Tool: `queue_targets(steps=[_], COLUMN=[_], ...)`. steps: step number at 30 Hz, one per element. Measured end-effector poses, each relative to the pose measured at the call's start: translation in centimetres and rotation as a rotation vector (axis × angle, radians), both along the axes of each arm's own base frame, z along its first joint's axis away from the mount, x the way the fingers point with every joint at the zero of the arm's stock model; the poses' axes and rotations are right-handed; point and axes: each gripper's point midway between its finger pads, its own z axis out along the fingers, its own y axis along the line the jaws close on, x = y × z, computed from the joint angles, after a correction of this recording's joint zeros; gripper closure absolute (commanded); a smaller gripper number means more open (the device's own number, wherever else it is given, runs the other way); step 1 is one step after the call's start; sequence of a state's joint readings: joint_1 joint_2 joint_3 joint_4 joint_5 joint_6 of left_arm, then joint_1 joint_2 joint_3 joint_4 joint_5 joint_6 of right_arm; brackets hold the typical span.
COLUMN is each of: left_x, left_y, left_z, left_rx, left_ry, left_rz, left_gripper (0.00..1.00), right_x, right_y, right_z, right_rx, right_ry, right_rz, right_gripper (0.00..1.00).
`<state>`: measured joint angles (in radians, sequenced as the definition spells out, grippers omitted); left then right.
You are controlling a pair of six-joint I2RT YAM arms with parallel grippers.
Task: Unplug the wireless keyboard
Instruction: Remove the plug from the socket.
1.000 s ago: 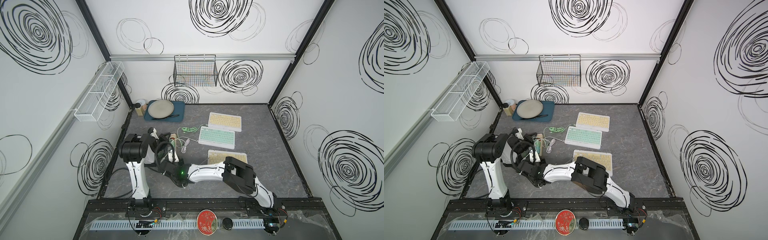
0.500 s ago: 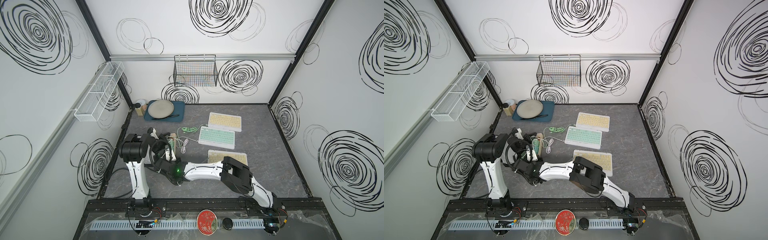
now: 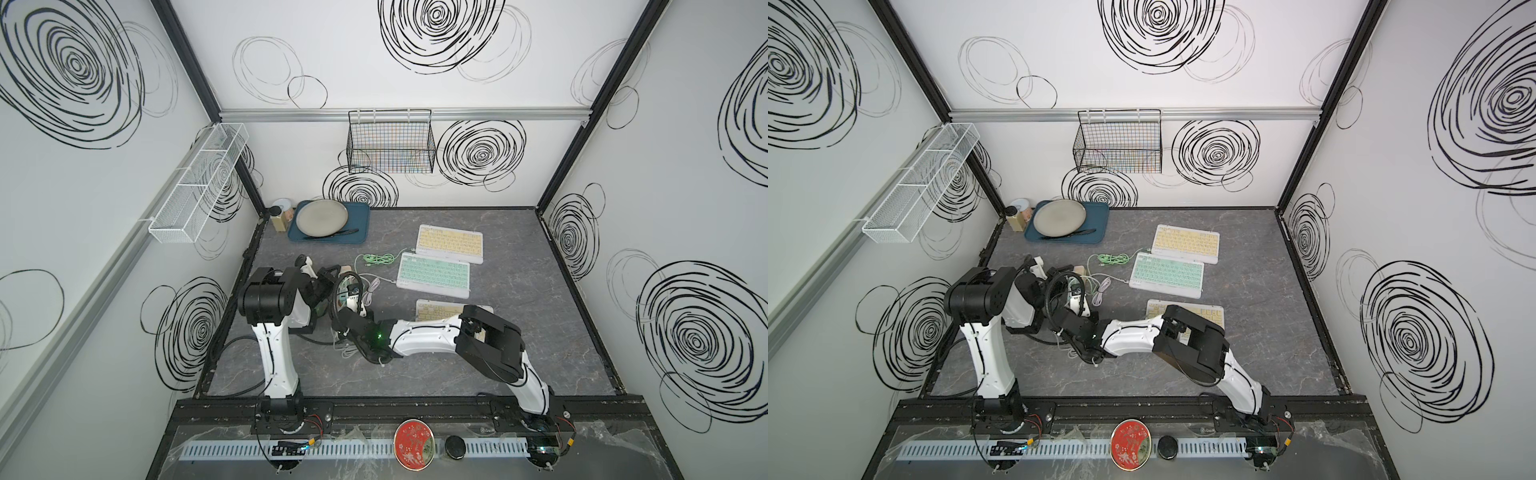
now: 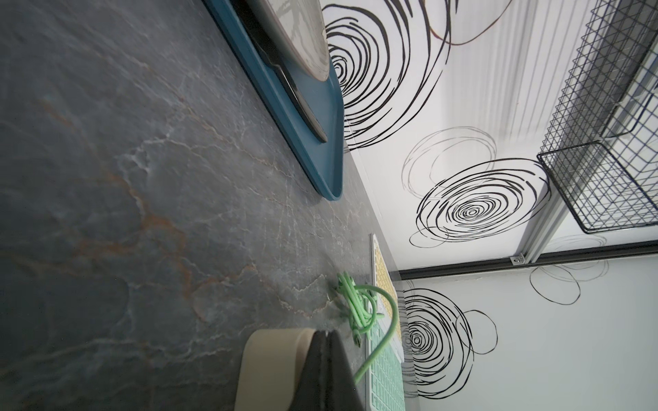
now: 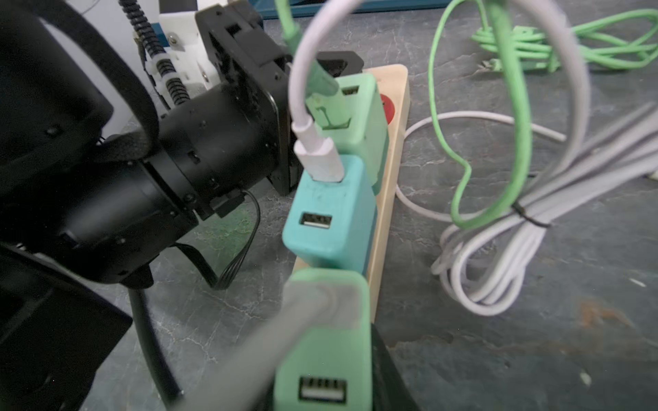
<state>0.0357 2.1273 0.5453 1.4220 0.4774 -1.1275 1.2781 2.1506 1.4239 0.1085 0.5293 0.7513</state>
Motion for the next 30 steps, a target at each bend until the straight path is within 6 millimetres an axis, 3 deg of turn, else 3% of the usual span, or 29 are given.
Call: queue_targets(steps=[7, 10, 14, 18, 22, 30], left_x=[0.0, 0.0, -0.1, -0.2, -0.2, -1.1], left_y=[0.1, 0.0, -0.3, -0.4, -0.4, 0.2], left_z=[0.0, 0.0, 0.0, 0.0, 0.0, 0.4], left_rx=[-0.008, -0.009, -0.013, -0.015, -0.014, -0.067], left_ry=[0.003, 0.003, 0.004, 0.005, 0.004, 0.000], left_rz=[0.007, 0.002, -0.015, -0.018, -0.019, -0.019], left_gripper=[1.00, 1.00, 1.00, 1.00, 1.00, 1.00], right_x=[-0.3, -0.7, -1.3, -1.0, -0.4, 0.4], right_y=[1.2, 1.1, -0.6, 0.1, -0.2, 0.1], right_z=[2.1, 1.3, 0.1, 1.0, -0.1, -0.1], right_rx=[-0.223, -0.270, -0.260, -0.238, -0.154, -0.013], right_ry=[-0.191, -0.221, -0.218, -0.213, -0.139, -0.007], right_rz=[-0.086, -0.091, -0.038, -0.036, -0.026, -0.026], right_gripper=[1.00, 1.00, 1.00, 1.00, 1.00, 1.00])
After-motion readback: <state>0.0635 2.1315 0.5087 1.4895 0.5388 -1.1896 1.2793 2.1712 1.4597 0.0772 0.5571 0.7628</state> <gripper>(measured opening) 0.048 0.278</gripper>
